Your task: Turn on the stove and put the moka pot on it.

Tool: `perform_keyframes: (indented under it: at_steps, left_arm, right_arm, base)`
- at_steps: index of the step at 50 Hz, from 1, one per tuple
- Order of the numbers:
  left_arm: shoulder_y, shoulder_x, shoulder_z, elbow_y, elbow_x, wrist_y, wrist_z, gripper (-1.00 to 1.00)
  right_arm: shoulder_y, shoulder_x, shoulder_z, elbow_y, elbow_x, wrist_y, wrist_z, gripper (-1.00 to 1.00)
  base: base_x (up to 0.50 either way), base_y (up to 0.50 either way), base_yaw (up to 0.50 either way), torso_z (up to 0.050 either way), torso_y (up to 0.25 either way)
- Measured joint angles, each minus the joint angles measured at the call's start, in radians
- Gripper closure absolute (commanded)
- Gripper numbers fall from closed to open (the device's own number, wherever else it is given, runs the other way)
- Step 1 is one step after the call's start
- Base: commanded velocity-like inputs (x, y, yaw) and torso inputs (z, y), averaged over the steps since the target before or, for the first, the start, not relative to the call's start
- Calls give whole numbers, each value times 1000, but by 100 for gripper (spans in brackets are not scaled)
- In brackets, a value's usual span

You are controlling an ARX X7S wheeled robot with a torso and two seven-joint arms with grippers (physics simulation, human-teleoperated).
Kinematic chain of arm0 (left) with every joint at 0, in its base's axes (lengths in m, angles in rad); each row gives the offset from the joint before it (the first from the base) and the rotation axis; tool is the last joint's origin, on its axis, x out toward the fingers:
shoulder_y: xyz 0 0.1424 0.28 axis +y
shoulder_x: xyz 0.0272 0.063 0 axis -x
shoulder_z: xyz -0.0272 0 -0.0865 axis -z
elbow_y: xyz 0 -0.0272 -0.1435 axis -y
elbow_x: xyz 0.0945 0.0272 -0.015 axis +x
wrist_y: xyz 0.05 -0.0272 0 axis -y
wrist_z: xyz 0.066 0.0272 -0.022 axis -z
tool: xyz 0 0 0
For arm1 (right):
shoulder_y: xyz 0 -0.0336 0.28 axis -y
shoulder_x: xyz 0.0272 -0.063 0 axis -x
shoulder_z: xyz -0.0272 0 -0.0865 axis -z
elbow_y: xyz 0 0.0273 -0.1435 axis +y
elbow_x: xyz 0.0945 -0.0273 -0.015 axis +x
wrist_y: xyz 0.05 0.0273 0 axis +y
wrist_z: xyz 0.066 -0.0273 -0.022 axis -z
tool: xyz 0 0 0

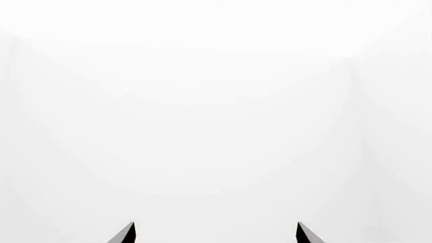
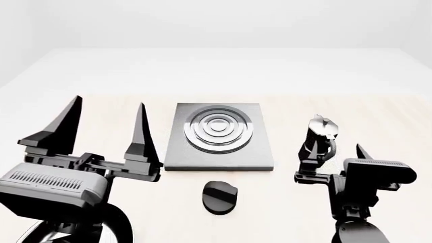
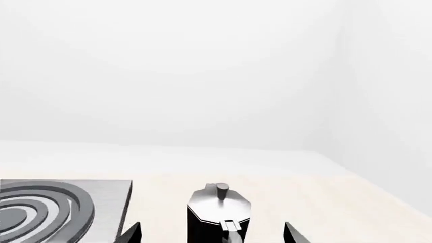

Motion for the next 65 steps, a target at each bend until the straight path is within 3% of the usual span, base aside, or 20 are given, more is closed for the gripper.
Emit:
perform_keyframes:
  at_steps: [65]
  left_arm:
    - [6, 4, 30, -44, -10, 36, -2, -100]
  right_arm:
    - [187, -48, -47, 449, -66, -92, -15, -100]
  base:
    - [0, 0, 0, 0, 0]
